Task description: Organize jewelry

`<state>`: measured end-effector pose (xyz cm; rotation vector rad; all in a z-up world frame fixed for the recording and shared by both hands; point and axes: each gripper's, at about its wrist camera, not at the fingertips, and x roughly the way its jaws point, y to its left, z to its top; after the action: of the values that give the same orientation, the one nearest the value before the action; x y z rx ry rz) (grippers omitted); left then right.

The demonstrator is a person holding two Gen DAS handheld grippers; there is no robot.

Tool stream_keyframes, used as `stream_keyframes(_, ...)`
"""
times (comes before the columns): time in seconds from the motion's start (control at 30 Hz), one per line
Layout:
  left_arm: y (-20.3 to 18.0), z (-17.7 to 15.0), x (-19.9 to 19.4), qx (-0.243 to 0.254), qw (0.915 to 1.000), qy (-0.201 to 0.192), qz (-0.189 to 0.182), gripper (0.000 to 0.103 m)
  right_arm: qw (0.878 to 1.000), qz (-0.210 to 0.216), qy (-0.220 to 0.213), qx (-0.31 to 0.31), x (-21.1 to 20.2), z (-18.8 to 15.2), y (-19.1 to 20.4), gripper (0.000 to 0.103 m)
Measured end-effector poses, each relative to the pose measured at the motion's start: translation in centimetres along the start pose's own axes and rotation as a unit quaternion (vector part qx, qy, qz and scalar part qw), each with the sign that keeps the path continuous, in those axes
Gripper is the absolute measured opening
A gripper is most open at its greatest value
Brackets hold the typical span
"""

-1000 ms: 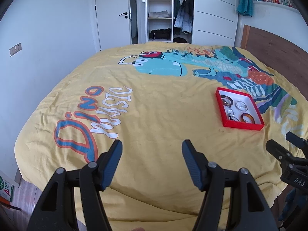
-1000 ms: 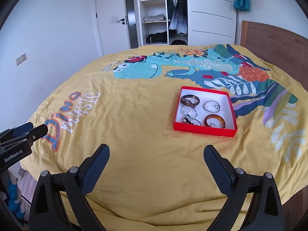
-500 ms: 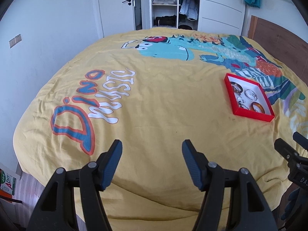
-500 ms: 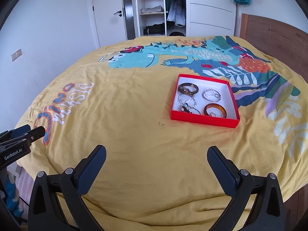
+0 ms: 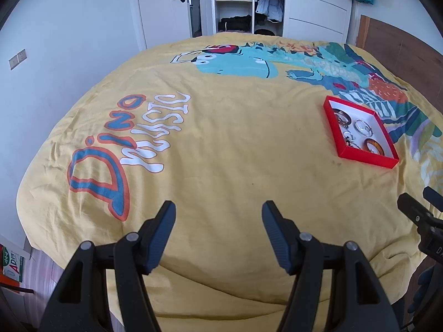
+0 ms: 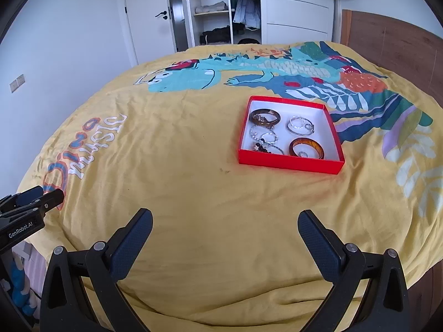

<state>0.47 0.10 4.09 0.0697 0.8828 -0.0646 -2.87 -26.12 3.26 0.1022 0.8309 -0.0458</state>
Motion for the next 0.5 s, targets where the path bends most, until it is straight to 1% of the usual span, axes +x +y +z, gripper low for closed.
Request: stream_keyframes(0.5, -0.41, -0.35, 0.54, 0.004, 1.0000, 0.005, 0.001, 0.063, 1.000, 0.001, 0.007, 0.000, 0.45, -0.27, 0.14, 0.103)
